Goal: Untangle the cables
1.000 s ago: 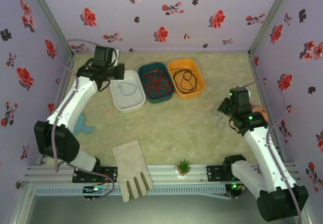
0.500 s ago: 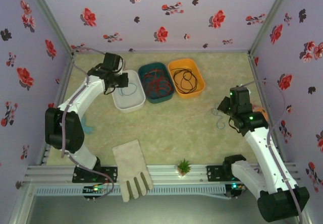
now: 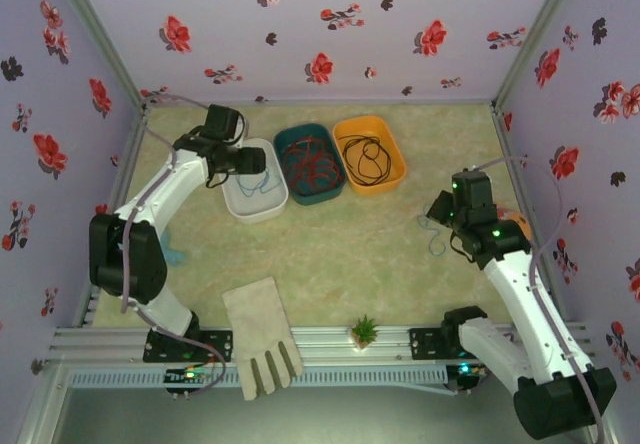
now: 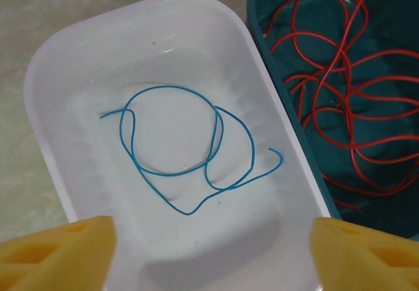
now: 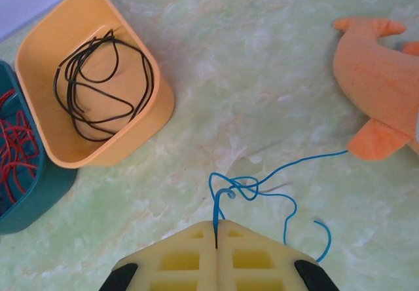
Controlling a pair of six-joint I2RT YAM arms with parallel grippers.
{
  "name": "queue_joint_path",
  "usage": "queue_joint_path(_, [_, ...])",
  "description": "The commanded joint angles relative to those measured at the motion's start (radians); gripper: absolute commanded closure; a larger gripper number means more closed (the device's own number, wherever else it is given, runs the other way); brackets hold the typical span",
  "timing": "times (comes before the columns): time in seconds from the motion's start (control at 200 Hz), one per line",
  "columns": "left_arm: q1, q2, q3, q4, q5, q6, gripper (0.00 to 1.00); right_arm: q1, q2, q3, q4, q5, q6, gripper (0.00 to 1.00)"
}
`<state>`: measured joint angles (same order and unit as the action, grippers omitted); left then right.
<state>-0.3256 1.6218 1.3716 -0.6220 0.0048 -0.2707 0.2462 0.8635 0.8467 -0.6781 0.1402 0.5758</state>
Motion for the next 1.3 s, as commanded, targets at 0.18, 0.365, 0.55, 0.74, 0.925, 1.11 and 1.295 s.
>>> queue_joint_path(0.18, [-0.013,-0.144,0.061,-0.071,0.009,0.005,0.00,0.102,-0.005,0.040,-0.008,-0.004,0.010,1.00])
queue_joint_path(0.365, [-0.020,-0.244,0.060,-0.084,0.009,-0.005,0.00,0.208,0.025,0.114,-0.027,0.047,0.006,1.00])
queue_joint_path(0.55, [-0.056,-0.327,0.032,-0.088,0.010,-0.016,0.00,0.316,0.091,0.236,-0.077,0.121,-0.025,1.00])
queue_joint_path(0.74, [-0.123,-0.388,0.024,-0.091,0.032,-0.019,0.00,0.403,0.175,0.336,-0.113,0.145,-0.048,1.00])
queue_joint_path(0.925, [-0.159,-0.461,-0.058,0.001,0.112,-0.037,0.00,0.485,0.219,0.405,-0.130,0.165,-0.057,1.00])
queue_joint_path(1.11, [-0.176,-0.515,-0.167,0.148,0.193,-0.048,0.00,0.513,0.216,0.444,-0.140,0.155,-0.070,1.00])
queue_joint_path(1.295, [-0.207,-0.519,-0.265,0.278,0.269,-0.035,0.00,0.513,0.193,0.465,-0.162,0.132,-0.084,1.00])
